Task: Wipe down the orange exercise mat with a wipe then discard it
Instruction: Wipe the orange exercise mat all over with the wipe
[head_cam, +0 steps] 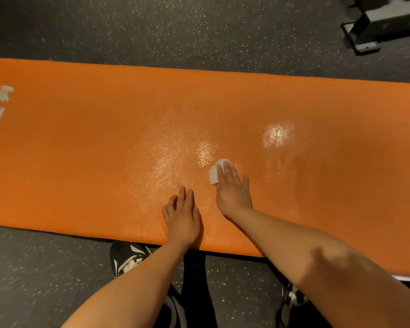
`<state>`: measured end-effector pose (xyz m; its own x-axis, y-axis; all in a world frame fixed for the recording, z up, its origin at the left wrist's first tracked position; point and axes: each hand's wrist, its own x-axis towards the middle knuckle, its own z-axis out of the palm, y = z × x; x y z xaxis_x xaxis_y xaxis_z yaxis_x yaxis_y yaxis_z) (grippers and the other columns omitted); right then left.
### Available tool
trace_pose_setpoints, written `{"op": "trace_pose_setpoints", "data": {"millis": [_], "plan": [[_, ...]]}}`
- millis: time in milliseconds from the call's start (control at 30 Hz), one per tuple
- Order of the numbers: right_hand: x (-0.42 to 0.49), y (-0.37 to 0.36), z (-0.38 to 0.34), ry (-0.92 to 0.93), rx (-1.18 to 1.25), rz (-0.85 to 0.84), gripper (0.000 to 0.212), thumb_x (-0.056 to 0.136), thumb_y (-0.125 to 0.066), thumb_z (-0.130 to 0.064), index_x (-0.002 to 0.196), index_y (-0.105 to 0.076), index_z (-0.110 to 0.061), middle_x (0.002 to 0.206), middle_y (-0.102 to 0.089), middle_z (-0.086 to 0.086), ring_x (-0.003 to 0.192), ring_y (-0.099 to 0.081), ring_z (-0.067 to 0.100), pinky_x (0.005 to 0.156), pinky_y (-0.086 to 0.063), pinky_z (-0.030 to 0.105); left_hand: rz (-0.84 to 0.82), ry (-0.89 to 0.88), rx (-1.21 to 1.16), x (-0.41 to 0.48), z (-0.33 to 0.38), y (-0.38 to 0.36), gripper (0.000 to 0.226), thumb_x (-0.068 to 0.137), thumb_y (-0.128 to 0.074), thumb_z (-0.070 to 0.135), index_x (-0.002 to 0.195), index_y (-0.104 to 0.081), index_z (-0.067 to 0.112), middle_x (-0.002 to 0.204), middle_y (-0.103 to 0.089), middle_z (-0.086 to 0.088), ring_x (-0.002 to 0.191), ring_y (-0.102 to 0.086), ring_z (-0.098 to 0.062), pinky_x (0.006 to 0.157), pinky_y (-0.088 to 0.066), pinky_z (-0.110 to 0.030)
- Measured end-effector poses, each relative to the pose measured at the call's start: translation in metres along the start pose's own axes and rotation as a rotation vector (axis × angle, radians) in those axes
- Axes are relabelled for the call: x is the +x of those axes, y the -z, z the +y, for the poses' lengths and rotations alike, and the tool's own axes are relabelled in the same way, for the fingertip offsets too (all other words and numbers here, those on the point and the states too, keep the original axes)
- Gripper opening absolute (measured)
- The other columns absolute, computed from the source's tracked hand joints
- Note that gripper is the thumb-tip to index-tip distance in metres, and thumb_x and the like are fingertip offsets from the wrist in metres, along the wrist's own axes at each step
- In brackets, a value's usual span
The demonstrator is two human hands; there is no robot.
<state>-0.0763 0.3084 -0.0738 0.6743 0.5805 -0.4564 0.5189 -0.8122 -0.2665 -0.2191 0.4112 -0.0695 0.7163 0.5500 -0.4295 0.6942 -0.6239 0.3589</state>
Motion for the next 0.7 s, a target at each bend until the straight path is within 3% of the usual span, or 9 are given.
{"op": "trace_pose_setpoints", "data": {"millis": [67, 233, 333, 400, 467, 567, 700], "plan": [[-0.022, -0.008, -0.007, 0.011, 0.025, -0.018, 0.059, 0.109, -0.017, -0.032, 0.162, 0.006, -0.021, 0.168, 0.02, 0.001, 0.153, 0.024, 0.016, 0.123, 0.013, 0.05, 0.007, -0.008, 0.007, -0.004, 0.003, 0.0, 0.056, 0.106, -0.032, 0.033, 0.16, -0.018, 0.025, 0.169, 0.001, 0.002, 0.151, -0.004, -0.026, 0.122, -0.002, -0.047], [-0.063, -0.022, -0.01, 0.352, -0.066, -0.148, 0.068, 0.098, 0.009, -0.047, 0.163, 0.001, -0.027, 0.169, 0.01, -0.004, 0.153, 0.02, 0.011, 0.12, 0.016, 0.047, 0.003, -0.022, 0.01, -0.015, 0.006, -0.008, 0.054, 0.107, -0.025, 0.035, 0.16, -0.017, 0.028, 0.169, 0.0, 0.003, 0.154, 0.007, -0.023, 0.123, 0.005, -0.047], [-0.049, -0.014, 0.009, 0.255, -0.114, -0.089, 0.056, 0.109, -0.012, -0.035, 0.163, 0.001, -0.027, 0.169, 0.01, -0.005, 0.155, 0.015, 0.014, 0.122, 0.014, 0.049, -0.009, -0.03, 0.052, -0.016, 0.005, -0.009, 0.055, 0.107, -0.026, 0.037, 0.16, -0.016, 0.028, 0.169, 0.001, 0.001, 0.154, 0.008, -0.025, 0.124, 0.003, -0.049], [-0.045, -0.008, 0.014, 0.069, -0.068, -0.042, 0.06, 0.109, -0.021, -0.027, 0.163, 0.003, -0.021, 0.169, 0.012, -0.003, 0.155, 0.017, 0.016, 0.124, 0.01, 0.05, -0.025, -0.029, 0.076, -0.017, 0.006, -0.008, 0.056, 0.107, -0.026, 0.037, 0.161, -0.013, 0.028, 0.169, 0.003, 0.0, 0.154, 0.009, -0.026, 0.124, 0.002, -0.049], [-0.047, -0.009, 0.005, -0.003, -0.01, -0.018, 0.064, 0.106, -0.025, -0.021, 0.162, 0.006, -0.016, 0.169, 0.015, -0.001, 0.154, 0.02, 0.016, 0.124, 0.009, 0.05, -0.042, -0.021, 0.071, -0.018, 0.007, -0.005, 0.057, 0.107, -0.026, 0.036, 0.161, -0.01, 0.027, 0.169, 0.004, 0.0, 0.154, 0.009, -0.026, 0.123, 0.002, -0.049], [-0.063, -0.022, -0.018, 0.144, 0.018, -0.033, 0.065, 0.107, -0.027, -0.022, 0.162, 0.009, -0.017, 0.167, 0.021, -0.003, 0.152, 0.025, 0.014, 0.124, 0.009, 0.05, -0.032, -0.021, 0.051, -0.017, 0.008, -0.005, 0.058, 0.105, -0.028, 0.035, 0.161, -0.014, 0.027, 0.169, -0.001, -0.001, 0.154, 0.003, -0.027, 0.123, -0.001, -0.049], [-0.067, -0.032, -0.018, 0.384, -0.002, -0.027, 0.059, 0.107, -0.012, -0.029, 0.162, 0.009, -0.021, 0.166, 0.02, -0.008, 0.151, 0.024, 0.01, 0.124, 0.012, 0.045, 0.041, 0.011, -0.016, -0.011, 0.007, 0.0, 0.056, 0.101, -0.03, 0.037, 0.156, -0.029, 0.029, 0.165, -0.022, 0.0, 0.148, -0.016, -0.029, 0.119, -0.011, -0.047]]}}
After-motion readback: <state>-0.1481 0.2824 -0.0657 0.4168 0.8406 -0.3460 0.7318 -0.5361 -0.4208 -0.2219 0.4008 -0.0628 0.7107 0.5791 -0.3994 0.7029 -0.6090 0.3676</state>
